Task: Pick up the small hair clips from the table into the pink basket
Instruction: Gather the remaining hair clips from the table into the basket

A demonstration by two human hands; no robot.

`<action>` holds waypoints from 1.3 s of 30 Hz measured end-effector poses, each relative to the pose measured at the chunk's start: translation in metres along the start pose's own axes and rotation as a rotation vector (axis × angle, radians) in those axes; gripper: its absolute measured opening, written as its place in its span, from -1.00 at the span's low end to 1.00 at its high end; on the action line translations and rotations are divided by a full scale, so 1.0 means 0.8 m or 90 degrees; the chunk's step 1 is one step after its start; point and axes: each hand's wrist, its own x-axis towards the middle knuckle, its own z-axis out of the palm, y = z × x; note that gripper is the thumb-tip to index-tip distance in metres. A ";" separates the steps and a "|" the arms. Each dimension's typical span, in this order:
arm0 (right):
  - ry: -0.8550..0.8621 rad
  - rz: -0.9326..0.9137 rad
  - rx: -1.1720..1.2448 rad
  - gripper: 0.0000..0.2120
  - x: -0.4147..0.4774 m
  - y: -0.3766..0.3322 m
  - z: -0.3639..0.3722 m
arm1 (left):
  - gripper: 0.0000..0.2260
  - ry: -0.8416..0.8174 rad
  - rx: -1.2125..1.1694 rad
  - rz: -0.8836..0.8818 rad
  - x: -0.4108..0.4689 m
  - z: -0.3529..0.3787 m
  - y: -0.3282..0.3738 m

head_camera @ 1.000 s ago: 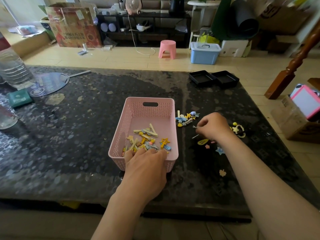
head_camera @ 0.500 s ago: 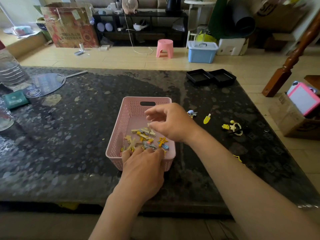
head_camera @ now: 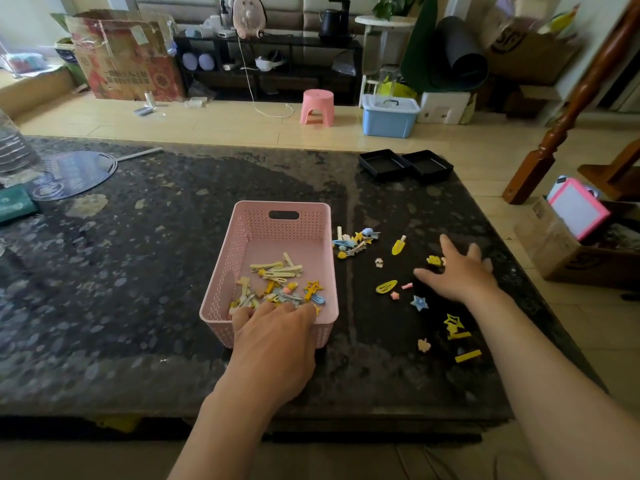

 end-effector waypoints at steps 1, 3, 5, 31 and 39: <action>-0.014 0.001 -0.005 -0.12 0.004 0.006 0.006 | -0.87 0.001 0.001 -0.001 0.000 0.000 0.000; -0.021 -0.011 -0.014 -0.24 0.011 0.009 0.014 | -0.85 -0.004 0.004 -0.005 0.002 0.000 0.002; 0.002 -0.040 -0.026 -0.40 0.014 0.004 0.016 | -0.84 -0.009 0.005 -0.005 0.003 0.000 0.002; -0.123 -0.488 0.570 -0.75 -0.133 -0.157 -0.030 | -0.84 0.009 0.004 -0.006 0.003 0.007 -0.002; -0.094 -0.534 0.383 -0.68 -0.136 -0.148 -0.038 | -0.86 0.024 0.000 0.005 0.002 0.004 -0.003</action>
